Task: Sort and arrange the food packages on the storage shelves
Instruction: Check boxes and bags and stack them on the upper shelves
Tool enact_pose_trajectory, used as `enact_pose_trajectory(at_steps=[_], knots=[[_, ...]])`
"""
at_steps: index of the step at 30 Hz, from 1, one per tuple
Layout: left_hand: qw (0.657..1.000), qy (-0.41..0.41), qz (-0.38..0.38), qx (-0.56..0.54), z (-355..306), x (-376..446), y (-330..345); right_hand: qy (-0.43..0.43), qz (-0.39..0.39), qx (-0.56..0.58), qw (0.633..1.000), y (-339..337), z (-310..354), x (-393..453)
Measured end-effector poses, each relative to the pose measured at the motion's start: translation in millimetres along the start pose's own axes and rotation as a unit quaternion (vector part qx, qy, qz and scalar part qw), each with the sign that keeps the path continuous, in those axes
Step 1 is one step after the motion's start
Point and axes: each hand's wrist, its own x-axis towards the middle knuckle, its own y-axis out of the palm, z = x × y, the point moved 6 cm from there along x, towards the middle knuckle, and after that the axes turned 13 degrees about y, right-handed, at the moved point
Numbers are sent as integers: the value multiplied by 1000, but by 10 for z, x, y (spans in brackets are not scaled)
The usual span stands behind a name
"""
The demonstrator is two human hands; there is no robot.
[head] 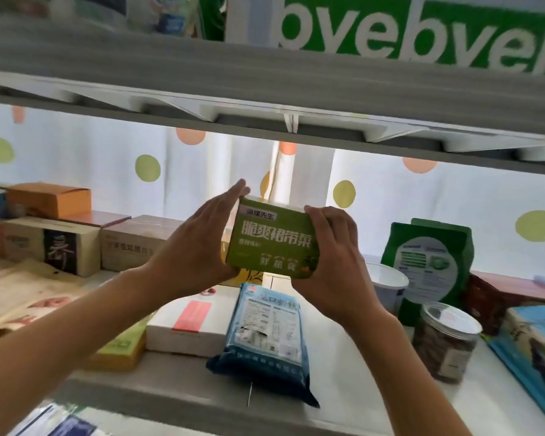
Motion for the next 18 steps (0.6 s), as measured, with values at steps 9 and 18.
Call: enact_pose_trajectory(at_steps=[9, 18], knots=[[997, -4, 3, -72, 40, -368, -401, -15, 36, -58, 998, -573, 769, -319], [984, 37, -52, -168, -149, -859, -966, 21, 24, -142, 989, -879, 1677, -870]])
